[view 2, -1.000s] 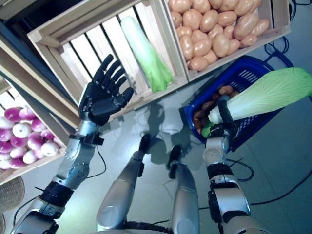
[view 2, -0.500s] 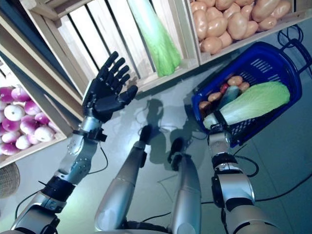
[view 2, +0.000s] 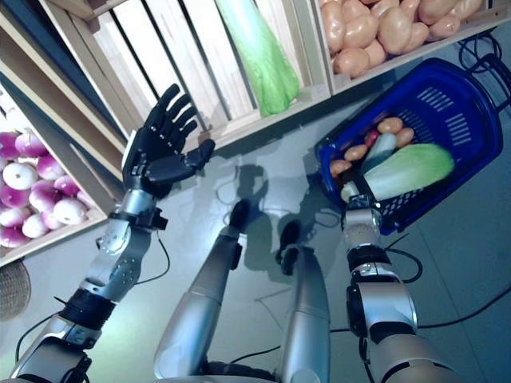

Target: Put vegetables into the basket

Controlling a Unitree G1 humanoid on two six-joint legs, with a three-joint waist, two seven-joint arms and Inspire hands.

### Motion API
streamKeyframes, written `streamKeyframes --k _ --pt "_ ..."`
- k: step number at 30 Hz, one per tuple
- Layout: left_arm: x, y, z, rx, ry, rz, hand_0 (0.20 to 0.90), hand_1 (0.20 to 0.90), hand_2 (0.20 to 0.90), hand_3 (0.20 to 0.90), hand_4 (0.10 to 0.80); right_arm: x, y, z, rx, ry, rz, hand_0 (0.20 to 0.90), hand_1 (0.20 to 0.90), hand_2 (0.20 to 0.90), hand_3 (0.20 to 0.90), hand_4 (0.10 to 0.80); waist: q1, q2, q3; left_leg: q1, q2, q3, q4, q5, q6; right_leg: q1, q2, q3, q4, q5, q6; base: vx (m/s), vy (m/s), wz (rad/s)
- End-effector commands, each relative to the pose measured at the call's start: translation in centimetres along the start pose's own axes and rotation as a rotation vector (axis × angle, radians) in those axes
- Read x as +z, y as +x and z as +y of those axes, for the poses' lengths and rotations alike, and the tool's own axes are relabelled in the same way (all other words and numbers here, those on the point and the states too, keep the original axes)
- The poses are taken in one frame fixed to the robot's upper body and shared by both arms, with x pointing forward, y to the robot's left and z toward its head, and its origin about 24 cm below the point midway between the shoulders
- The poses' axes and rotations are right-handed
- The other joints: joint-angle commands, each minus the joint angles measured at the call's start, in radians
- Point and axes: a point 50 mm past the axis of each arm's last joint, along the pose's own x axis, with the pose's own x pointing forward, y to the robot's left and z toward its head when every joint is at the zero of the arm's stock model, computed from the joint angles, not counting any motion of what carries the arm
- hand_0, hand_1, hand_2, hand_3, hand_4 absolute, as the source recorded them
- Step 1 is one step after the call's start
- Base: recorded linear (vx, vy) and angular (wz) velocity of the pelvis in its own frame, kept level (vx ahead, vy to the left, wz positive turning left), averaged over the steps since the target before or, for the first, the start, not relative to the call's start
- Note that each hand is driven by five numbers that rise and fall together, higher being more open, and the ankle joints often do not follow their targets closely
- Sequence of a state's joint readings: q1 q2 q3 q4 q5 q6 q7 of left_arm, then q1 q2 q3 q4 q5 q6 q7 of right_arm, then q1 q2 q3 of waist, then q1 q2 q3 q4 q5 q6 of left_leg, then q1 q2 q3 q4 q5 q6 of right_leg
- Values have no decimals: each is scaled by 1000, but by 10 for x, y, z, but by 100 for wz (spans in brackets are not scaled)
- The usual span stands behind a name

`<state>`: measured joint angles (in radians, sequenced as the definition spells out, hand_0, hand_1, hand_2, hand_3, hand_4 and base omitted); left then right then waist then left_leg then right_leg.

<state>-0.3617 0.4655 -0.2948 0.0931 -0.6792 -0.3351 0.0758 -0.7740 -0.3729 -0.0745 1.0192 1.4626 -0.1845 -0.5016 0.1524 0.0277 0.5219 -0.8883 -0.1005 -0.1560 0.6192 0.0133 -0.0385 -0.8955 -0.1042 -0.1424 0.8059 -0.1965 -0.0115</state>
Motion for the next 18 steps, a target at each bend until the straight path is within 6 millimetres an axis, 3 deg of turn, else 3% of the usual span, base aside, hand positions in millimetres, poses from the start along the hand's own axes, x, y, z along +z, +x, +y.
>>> streamKeyframes --k 1,6,7,9,14,15,18 --pt "67 6 -16 -88 135 -381 900 900 900 900 800 37 1 -10 -25 167 -134 900 900 900 900 800 3 41 -2 -19 -11 68 94 -75 63 65 35 -2 -27 89 -23 0 0 0" --pt "90 10 -13 -49 385 -478 900 900 900 900 800 26 2 -17 19 188 -85 900 900 900 900 800 -5 40 -2 8 -6 74 81 -61 50 102 47 6 -49 93 -24 12 12 -6" --pt "101 13 -8 -19 515 -525 900 900 900 900 800 20 1 -21 47 189 -50 900 900 900 900 800 -12 38 -2 34 2 80 62 -50 41 132 51 13 -72 95 -22 47 25 -20" --pt "111 15 0 11 596 -537 900 900 900 900 800 12 0 -28 65 196 -11 900 900 900 900 800 -21 33 -2 67 8 87 37 -40 33 173 57 18 -106 97 -20 51 29 -16" --pt "119 11 21 167 1076 -576 900 900 900 900 800 -10 -10 -61 160 88 31 900 900 900 900 800 -51 20 -2 150 23 99 -45 -5 17 270 69 26 -211 118 -11 45 50 -8" --pt "122 10 27 178 1221 -589 900 900 900 900 800 -13 -14 -79 182 22 38 900 900 900 900 800 -61 16 -2 176 29 103 -75 5 14 298 70 27 -240 120 -8 38 58 -9" --pt "130 9 35 184 1416 -597 900 900 900 900 800 -15 -21 -105 202 -75 64 900 900 900 900 800 -82 13 -2 205 37 114 -112 21 9 329 73 29 -279 128 -9 31 60 -8"
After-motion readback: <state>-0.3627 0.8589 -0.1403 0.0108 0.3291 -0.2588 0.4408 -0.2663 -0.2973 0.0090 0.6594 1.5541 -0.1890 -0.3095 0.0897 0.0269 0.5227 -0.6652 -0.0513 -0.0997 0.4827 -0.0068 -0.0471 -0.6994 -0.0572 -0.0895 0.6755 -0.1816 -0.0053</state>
